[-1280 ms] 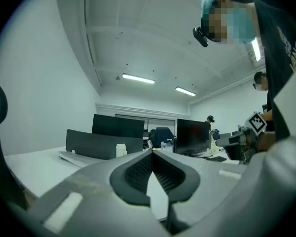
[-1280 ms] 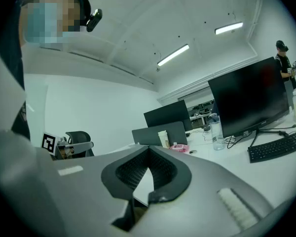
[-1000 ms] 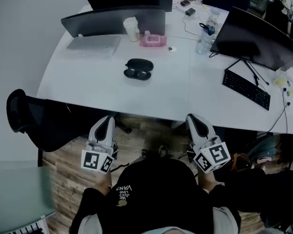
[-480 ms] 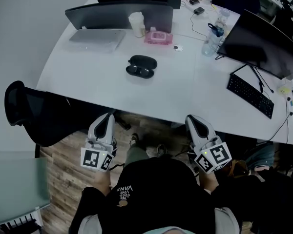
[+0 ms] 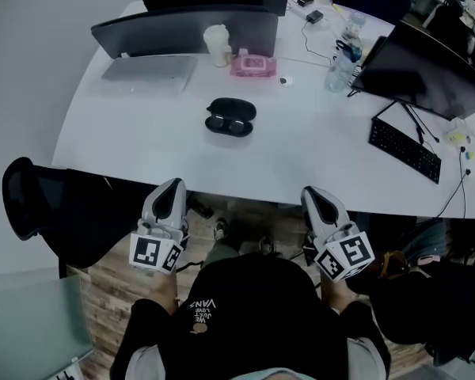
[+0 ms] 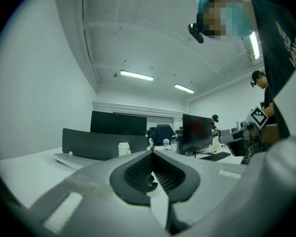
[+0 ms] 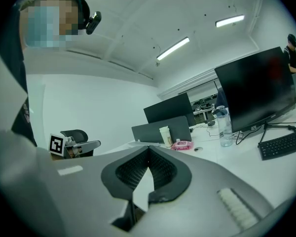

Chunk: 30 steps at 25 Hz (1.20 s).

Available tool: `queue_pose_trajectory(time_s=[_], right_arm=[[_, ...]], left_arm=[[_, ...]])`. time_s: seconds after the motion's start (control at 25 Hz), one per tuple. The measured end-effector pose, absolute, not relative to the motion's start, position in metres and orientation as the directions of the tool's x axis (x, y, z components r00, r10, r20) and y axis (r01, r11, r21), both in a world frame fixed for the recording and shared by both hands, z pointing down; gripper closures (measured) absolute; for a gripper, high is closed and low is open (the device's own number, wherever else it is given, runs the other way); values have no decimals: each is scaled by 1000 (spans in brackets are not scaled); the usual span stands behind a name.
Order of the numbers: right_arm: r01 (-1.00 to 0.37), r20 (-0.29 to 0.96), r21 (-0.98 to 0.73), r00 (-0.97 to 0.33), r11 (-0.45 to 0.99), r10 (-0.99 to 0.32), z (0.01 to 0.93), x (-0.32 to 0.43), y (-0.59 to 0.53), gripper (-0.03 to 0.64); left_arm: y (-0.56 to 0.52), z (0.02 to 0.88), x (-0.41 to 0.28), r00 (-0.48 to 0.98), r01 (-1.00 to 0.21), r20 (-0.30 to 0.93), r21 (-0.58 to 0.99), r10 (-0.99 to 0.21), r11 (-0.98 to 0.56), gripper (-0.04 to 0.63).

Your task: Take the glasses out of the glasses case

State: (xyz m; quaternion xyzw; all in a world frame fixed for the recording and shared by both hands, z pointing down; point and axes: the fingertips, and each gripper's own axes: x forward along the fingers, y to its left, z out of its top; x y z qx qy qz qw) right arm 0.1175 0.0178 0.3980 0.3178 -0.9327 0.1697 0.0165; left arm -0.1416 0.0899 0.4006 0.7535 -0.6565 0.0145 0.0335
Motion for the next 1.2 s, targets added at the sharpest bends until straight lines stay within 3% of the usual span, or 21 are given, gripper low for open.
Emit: queue_pose_trajectory(time_s=[0.84,1.2], right_arm=[[-822,129,-296,-539,487,-832,392,58,35,618],[-855,140,-287,-485,433,-863,392,46,53,618]], left_arm=[[24,405,-214,475,-880,74,17,-877,-476,594],[11,415,-229,539,-841,85,-10,-838,-542,594]])
